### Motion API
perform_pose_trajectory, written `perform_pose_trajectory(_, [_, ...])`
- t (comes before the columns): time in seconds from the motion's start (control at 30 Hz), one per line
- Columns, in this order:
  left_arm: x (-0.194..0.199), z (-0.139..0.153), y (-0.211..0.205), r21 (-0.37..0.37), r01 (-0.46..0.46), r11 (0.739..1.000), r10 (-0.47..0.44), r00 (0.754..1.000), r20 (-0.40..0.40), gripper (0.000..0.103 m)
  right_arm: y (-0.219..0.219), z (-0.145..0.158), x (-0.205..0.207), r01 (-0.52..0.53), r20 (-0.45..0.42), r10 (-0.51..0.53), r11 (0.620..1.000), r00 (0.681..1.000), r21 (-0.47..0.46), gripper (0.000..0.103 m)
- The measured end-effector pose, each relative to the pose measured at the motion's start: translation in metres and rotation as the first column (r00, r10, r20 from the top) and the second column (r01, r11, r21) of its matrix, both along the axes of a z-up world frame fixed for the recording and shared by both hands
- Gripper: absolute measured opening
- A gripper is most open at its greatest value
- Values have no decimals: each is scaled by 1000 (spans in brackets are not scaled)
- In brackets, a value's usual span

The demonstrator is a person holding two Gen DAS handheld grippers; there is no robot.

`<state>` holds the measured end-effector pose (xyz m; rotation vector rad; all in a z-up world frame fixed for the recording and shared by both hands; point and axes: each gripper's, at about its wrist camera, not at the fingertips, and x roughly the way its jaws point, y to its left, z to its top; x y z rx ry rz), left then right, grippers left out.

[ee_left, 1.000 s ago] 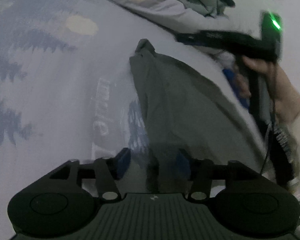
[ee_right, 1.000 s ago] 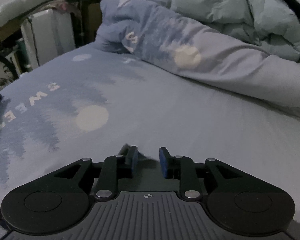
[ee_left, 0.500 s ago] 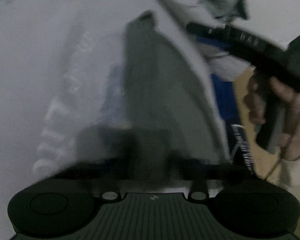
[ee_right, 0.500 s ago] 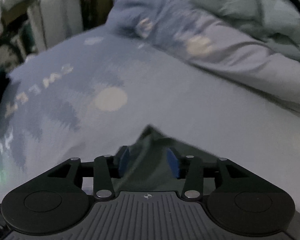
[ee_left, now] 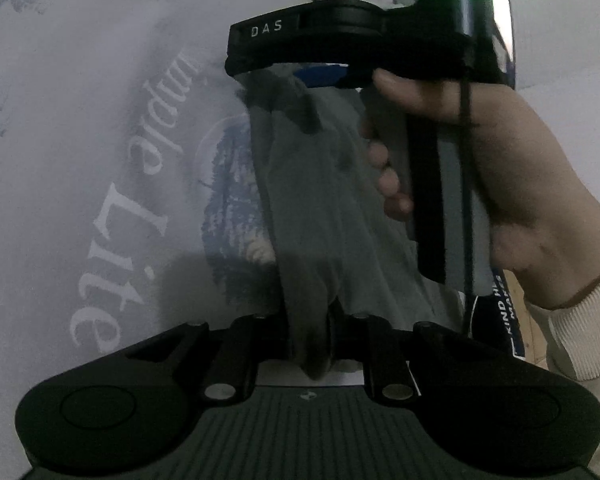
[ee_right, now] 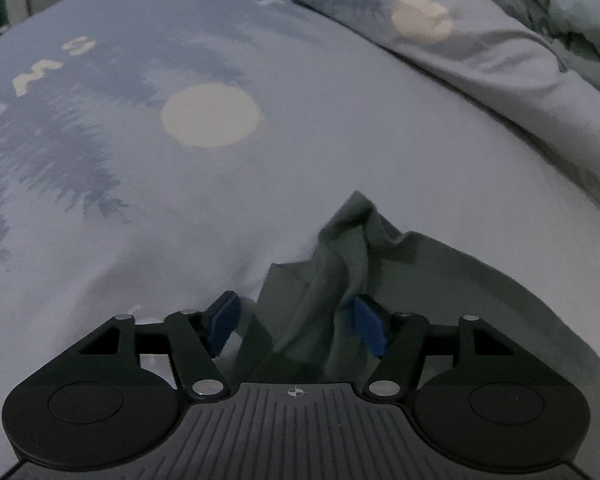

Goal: Fold clothes

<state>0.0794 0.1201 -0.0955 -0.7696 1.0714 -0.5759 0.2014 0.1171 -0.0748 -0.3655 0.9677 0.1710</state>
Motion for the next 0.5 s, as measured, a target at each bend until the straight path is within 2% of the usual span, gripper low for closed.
perform_pose_trajectory(0.17, [1, 6, -2, 5, 0, 1000, -1, 1000, 12, 17, -10, -2, -3, 16, 16, -17, 1000, 1000, 24, 60])
perform_pose_trajectory(0.23, [0, 8, -4, 8, 1, 1000, -1, 1000, 20, 17, -15, -3, -4, 22, 23, -23, 999, 999, 34, 52])
perform_pose_trajectory(0.27, [0, 9, -5, 10, 1, 1000, -1, 1000, 25, 17, -17, -3, -4, 26, 26, -27, 999, 999, 39, 45])
perform_pose_trajectory(0.3, [0, 10, -6, 8, 0, 1000, 0, 1000, 29, 17, -19, -3, -5, 29, 29, -30, 999, 999, 44, 22])
perform_pose_trajectory(0.33, [0, 11, -6, 6, -1, 1000, 1, 999, 34, 17, -21, -4, -5, 32, 32, -33, 998, 999, 48, 12])
perform_pose_trajectory(0.37, [0, 12, -7, 4, -2, 1000, 1, 999, 39, 17, -16, -5, -8, 13, 44, -14, 1000, 999, 13, 11])
perform_pose_trajectory(0.5, [-3, 19, -5, -39, -12, 999, 14, 998, 68, 16, -22, 4, -11, -3, 47, 0, 999, 999, 54, 9])
